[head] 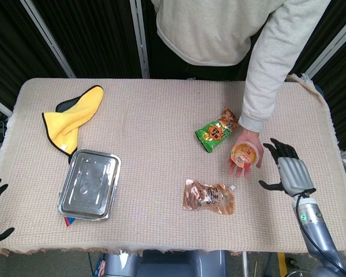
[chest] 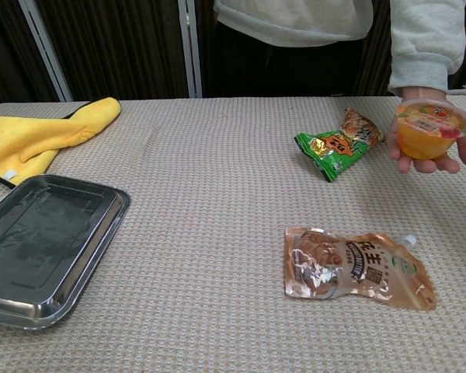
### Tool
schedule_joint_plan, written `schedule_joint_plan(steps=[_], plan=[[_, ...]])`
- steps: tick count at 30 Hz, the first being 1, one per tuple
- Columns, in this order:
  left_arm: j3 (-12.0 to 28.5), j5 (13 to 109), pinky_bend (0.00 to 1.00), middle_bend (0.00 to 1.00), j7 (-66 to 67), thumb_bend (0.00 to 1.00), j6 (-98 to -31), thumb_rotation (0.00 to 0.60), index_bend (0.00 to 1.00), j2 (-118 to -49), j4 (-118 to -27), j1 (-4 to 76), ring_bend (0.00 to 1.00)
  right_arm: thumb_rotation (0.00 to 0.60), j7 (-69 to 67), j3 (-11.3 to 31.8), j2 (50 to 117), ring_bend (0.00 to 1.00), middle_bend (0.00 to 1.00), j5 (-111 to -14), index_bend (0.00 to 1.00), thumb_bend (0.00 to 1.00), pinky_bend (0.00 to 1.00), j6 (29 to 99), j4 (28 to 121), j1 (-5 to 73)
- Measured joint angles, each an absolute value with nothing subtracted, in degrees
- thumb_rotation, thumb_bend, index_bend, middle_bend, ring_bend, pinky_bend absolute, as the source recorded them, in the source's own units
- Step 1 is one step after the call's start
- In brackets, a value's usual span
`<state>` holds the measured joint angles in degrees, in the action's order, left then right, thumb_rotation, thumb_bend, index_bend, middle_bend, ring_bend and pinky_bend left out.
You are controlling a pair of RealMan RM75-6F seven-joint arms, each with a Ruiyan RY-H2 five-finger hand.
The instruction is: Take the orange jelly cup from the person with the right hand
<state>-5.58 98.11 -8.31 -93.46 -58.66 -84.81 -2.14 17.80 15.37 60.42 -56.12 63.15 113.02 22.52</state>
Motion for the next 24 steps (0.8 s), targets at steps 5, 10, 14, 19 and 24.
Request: schedule_joint_plan(steps=[5,10,14,19,24], plan=[[-5.6,98.2,0.0,0.0,-8.6,0.0,-93.4,0.6,0.03,-58.6,-84.8,-2.1,0.0,0.6,23.0,17.2,61.9,0.0,0.0,-47.5,0.11,0.1,0.0,61.5,113.2,27.7],[-5.7,98.2,0.0,0.0,-9.1,0.0,-93.4,0.6,0.03,-58.5,-84.8,-2.0,0.0,0.6,27.4,17.8,64.5,0.0,0.0,-41.7,0.12,0.1,0.0,61.8,112.2,31.8],[-5.7,98.3,0.0,0.0,-9.3,0.0,-93.4,0.6,0.04,-58.5,-84.7,-2.0,0.0,0.6,29.2,17.8,66.5,0.0,0.02,-39.1,0.13,0.1,0.0,62.5,110.6,33.6],[-5.7,98.3,0.0,0.0,-9.4,0.0,-93.2,0.6,0.03,-58.4,-84.7,-1.9,0.0,0.6,29.7,17.6,68.8,0.02,0.09,-37.3,0.21,0.1,0.03,63.2,108.6,35.1],[-5.7,98.2,0.0,0.0,-9.5,0.0,-93.2,0.6,0.03,-58.4,-84.8,-1.9,0.0,0.6,29.2,17.3,71.1,0.16,0.25,-37.2,0.31,0.11,0.19,64.7,106.5,35.8]])
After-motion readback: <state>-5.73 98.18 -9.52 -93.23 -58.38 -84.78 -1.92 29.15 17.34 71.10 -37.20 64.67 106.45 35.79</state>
